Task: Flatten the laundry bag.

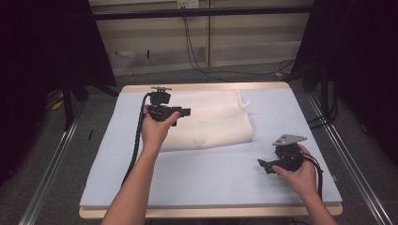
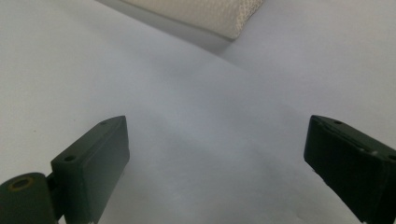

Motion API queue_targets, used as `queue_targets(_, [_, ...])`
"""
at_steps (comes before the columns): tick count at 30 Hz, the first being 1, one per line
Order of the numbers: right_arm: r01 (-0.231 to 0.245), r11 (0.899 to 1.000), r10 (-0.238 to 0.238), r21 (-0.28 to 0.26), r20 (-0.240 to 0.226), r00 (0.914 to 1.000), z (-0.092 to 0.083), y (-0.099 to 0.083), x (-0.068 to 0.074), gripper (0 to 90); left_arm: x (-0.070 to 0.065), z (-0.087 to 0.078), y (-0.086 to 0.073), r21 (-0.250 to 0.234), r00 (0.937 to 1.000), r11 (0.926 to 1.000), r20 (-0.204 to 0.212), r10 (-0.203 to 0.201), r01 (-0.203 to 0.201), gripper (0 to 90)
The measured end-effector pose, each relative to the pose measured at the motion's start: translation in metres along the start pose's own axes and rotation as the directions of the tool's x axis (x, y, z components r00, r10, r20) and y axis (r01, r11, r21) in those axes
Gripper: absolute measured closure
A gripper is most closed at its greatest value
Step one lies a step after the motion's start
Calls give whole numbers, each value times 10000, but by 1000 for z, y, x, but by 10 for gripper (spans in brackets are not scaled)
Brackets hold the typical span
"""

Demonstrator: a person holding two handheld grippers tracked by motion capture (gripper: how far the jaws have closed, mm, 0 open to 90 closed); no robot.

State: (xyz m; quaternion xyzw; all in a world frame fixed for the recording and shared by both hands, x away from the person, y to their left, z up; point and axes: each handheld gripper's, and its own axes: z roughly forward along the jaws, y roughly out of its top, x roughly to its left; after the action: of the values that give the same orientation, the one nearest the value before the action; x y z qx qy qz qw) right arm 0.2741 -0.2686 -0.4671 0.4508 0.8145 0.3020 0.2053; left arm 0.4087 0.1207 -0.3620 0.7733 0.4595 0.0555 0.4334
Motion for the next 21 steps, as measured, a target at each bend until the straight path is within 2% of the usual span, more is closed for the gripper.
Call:
queue_targets(2, [-27,10000,27,20,12,10000,0,0,0,64,4,-1,-1,178,9996,9997,-224,152,-148,517])
queue_targets(7, [-12,10000,12,17,-3,10000,0,0,1,65,18,-1,-5,558,9974,9982,-682,252,-214,445])
queue_targets(10, [2,10000,-2,-29,-7,10000,0,-1,0,67,30,-4,-9,418,9950,9990,-977,190,-150,434])
queue_targets(12, [-34,10000,34,-10,58,10000,-1,-1,0,67,41,-8,-14,363,9910,9993,-1335,61,-13,427])
queue_targets(14, [46,10000,-46,-4,82,10000,0,-2,-1,67,55,-13,-18,664,9851,9978,-1712,167,-53,378])
queue_targets(16, [-5,10000,5,11,82,10000,0,-2,0,67,59,-15,-19,679,9834,9977,-1814,104,20,364])
queue_targets(18, [14,10000,-15,12,67,10000,1,-1,0,67,71,-21,-23,216,9795,9997,-2011,-99,146,362])
queue_targets(19, [84,10000,-84,-18,73,9999,2,-1,1,67,74,-22,-24,140,9758,9996,-2176,-193,229,362])
queue_targets(21, [26,10000,-26,17,53,10000,2,0,2,67,82,-23,-27,64,9741,9993,-2238,-335,359,356])
